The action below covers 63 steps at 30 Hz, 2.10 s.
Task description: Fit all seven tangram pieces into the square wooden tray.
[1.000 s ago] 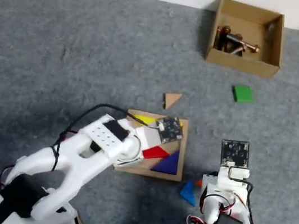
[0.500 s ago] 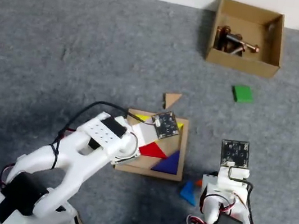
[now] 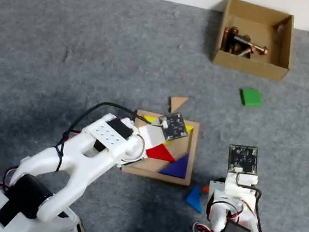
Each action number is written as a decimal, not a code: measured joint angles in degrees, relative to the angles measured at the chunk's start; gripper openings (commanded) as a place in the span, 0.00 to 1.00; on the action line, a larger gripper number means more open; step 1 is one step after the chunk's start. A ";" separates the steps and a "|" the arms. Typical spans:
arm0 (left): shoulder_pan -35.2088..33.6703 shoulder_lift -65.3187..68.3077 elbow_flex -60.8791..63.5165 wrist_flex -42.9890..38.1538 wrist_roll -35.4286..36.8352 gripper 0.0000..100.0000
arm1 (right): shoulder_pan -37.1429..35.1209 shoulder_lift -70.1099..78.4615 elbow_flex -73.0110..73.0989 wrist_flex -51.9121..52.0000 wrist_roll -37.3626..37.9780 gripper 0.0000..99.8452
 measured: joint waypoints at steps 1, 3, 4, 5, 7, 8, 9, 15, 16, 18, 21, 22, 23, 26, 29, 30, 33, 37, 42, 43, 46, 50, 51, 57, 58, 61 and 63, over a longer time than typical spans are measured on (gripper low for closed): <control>0.00 0.00 0.00 0.00 0.00 0.02 | 0.00 0.00 0.00 0.00 0.00 0.20; 0.00 0.09 -0.53 0.00 0.00 0.00 | 0.00 0.00 0.00 0.00 0.00 0.20; 0.00 0.09 -0.88 0.00 0.00 0.00 | 0.00 0.00 0.00 0.00 0.00 0.20; 0.00 0.18 -1.23 0.00 0.00 0.00 | 0.00 0.00 0.00 0.00 0.00 0.20; 0.00 0.26 -1.76 0.00 0.00 0.00 | 0.00 0.00 0.00 0.00 0.00 0.20; 0.00 0.44 -1.85 0.00 0.00 0.00 | 0.00 0.00 0.00 0.00 0.00 0.20; 0.00 0.44 -2.02 0.00 0.00 0.00 | 0.00 0.00 0.00 0.00 0.00 0.20; 0.00 0.44 -2.37 0.00 0.00 0.00 | 0.00 0.00 0.00 0.00 0.09 0.20; 0.00 0.53 -2.73 0.00 0.00 0.00 | 0.00 0.00 0.00 0.00 0.09 0.20; 0.00 0.53 -3.96 1.05 0.00 0.00 | 0.00 0.00 0.00 0.00 0.09 0.20; 0.00 0.53 -6.77 4.66 0.00 0.00 | 0.00 0.00 0.00 0.00 0.09 0.20; 0.00 0.53 -7.82 5.98 0.00 0.00 | 0.00 0.00 0.00 0.00 0.09 0.20; 0.00 0.53 -9.14 7.12 0.00 0.00 | 0.00 0.00 0.00 0.00 0.09 0.20; 0.00 0.53 -11.25 8.62 0.00 0.00 | 0.00 0.00 0.00 0.00 0.09 0.20; 0.00 0.53 -12.48 8.70 0.00 0.00 | 0.00 0.00 0.00 0.00 0.09 0.20; 0.00 0.53 -13.01 8.70 0.00 0.00 | 0.00 0.00 0.00 0.00 0.09 0.20; 0.00 0.53 -14.15 8.70 0.00 0.00 | 0.00 0.00 0.00 0.00 0.09 0.20; 0.00 0.53 -16.18 8.70 0.00 0.00 | 0.00 0.00 0.00 0.00 0.09 0.20; 0.26 0.53 -19.69 8.70 0.00 0.00 | 0.00 0.00 0.00 0.00 0.09 0.20; 0.26 0.53 -20.04 8.70 -0.09 0.00 | 0.00 0.00 0.00 0.00 0.09 0.20; 2.29 1.05 -20.40 7.47 -0.09 0.00 | 0.00 0.00 0.00 0.00 0.09 0.20; 5.19 1.23 -20.22 2.20 -0.26 0.01 | 0.00 0.00 0.00 0.00 0.09 0.20; 5.45 1.23 -19.43 0.44 -0.26 0.01 | 0.00 0.00 0.00 0.00 0.09 0.20; 5.45 1.23 -13.71 -8.70 -0.26 0.01 | 0.00 0.00 0.00 0.00 0.09 0.20; 5.45 1.23 -12.92 -9.58 -0.26 0.01 | 0.00 0.00 0.00 0.00 0.09 0.20; 5.63 1.23 -11.52 -12.04 -0.26 0.01 | 0.00 0.00 0.00 0.00 0.09 0.20; 5.63 1.23 -11.52 -13.36 -0.26 0.01 | 0.00 0.00 0.00 0.00 0.09 0.20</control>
